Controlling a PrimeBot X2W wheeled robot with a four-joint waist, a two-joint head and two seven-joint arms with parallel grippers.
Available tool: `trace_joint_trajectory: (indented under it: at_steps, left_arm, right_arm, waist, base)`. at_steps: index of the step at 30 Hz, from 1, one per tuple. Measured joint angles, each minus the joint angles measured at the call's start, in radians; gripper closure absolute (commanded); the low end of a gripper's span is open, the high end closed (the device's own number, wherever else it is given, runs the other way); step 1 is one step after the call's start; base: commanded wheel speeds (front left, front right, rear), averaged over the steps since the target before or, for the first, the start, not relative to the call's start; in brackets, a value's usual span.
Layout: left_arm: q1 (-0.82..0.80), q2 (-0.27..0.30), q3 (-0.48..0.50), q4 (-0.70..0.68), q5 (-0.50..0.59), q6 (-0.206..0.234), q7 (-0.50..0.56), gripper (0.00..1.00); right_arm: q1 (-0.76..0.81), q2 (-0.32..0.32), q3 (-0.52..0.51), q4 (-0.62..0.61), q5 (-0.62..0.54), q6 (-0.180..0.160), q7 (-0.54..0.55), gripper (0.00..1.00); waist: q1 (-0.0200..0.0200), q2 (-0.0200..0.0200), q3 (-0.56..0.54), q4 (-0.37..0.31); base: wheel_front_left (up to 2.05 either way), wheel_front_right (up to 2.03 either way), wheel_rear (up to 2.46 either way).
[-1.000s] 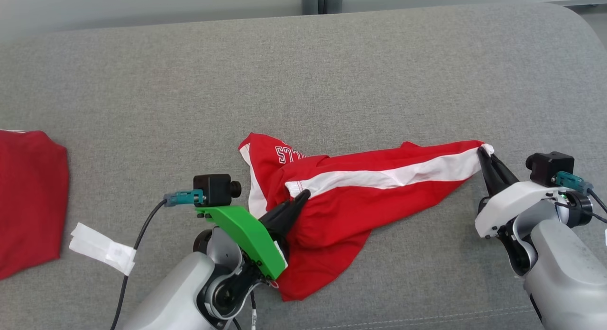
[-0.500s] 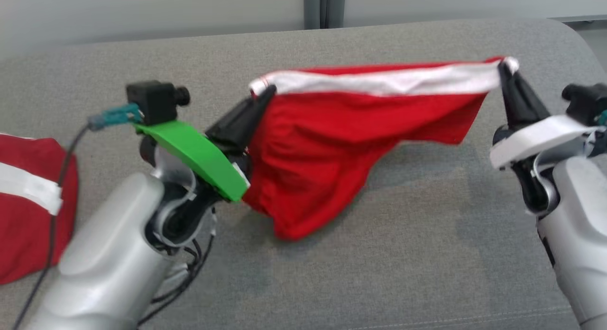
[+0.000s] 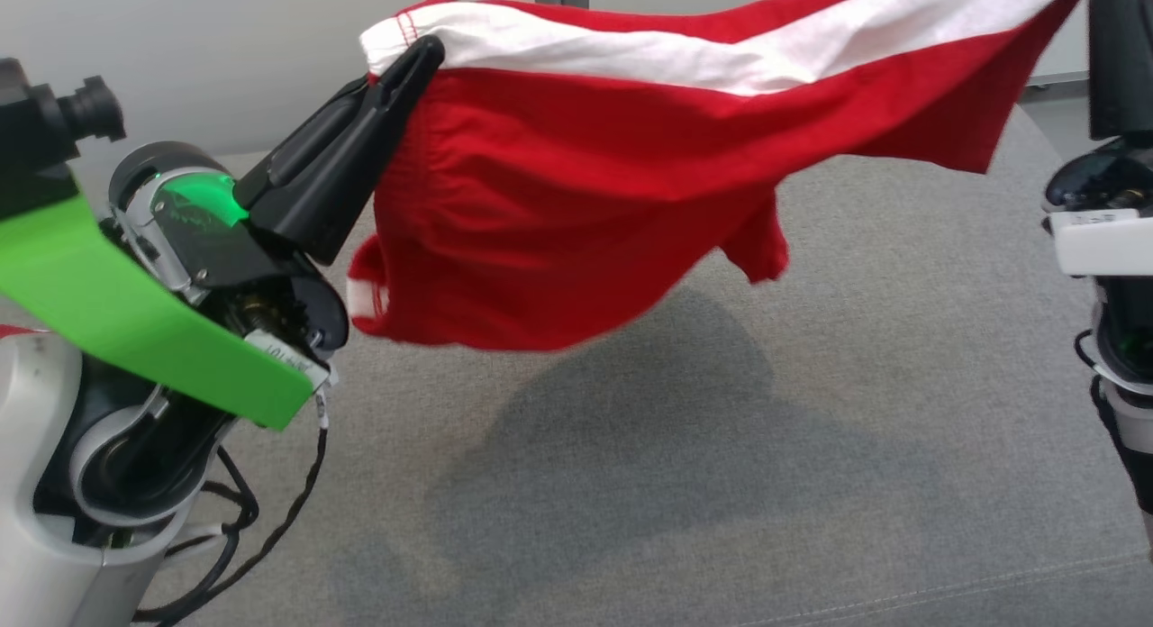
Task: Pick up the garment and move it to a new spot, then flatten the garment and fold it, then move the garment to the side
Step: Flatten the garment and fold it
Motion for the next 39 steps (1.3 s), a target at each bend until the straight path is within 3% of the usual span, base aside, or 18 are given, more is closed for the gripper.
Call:
trace_joint_trajectory:
  at_steps: [5,10,14,16,19,21,24,28,34,39]
  left_arm:
    - [0.023,0.030,0.016,-0.089,-0.073,0.087,0.078,1.00]
    - [0.058,0.033,0.020,0.035,-0.203,0.140,0.160,1.00]
    - [0.049,0.032,0.013,0.240,-0.201,0.150,0.183,1.00]
    - [0.009,0.030,0.007,0.338,-0.135,0.155,0.173,1.00]
    - [-0.124,-0.050,0.060,0.388,-0.103,0.150,0.094,1.00]
    - [-0.234,-0.124,0.092,0.384,-0.091,0.139,0.037,1.00]
    - [-0.340,-0.146,0.098,0.353,-0.036,0.073,-0.014,1.00]
    - [-0.335,-0.093,0.063,0.342,0.051,-0.007,-0.047,1.00]
    - [-0.087,-0.073,-0.002,0.466,0.099,-0.067,-0.125,1.00]
    - [0.064,-0.080,-0.063,0.545,0.141,-0.092,-0.218,1.00]
  right_arm:
    - [0.065,-0.029,-0.064,-0.099,0.097,0.000,0.114,1.00]
    - [0.043,0.035,-0.018,-0.039,0.212,-0.003,0.215,1.00]
    - [-0.055,0.189,0.052,0.140,0.279,-0.091,0.280,1.00]
    - [-0.143,0.241,0.052,0.218,0.262,-0.146,0.284,1.00]
    - [-0.333,0.295,-0.032,0.247,0.233,-0.225,0.230,1.00]
    - [-0.464,0.308,-0.084,0.226,0.227,-0.248,0.184,1.00]
    - [-0.583,0.267,-0.085,0.189,0.177,-0.229,0.146,1.00]
    - [-0.570,0.244,-0.025,0.204,0.169,-0.211,0.144,1.00]
    - [-0.298,0.252,-0.005,0.298,0.169,-0.184,0.099,1.00]
    - [-0.065,0.246,-0.027,0.378,0.180,-0.119,0.034,1.00]
  waist:
    - [0.0000,0.0000,0.016,-0.024]
    - [0.0000,0.0000,0.067,-0.032]
    - [0.0000,0.0000,0.117,-0.031]
    - [0.0000,0.0000,0.142,-0.027]
    - [0.0000,0.0000,0.180,-0.018]
    - [0.0000,0.0000,0.206,-0.011]
    - [0.0000,0.0000,0.244,0.003]
    - [0.0000,0.0000,0.298,0.018]
    - [0.0000,0.0000,0.380,0.025]
    - [0.0001,0.0000,0.426,0.020]
  base:
    - [0.00,0.00,0.00]
    - [0.00,0.00,0.00]
    - [0.00,0.00,0.00]
    - [0.00,0.00,0.00]
    - [0.00,0.00,0.00]
    - [0.00,0.00,0.00]
    - [0.00,0.00,0.00]
    - [0.00,0.00,0.00]
    - [0.00,0.00,0.00]
    - [0.00,0.00,0.00]
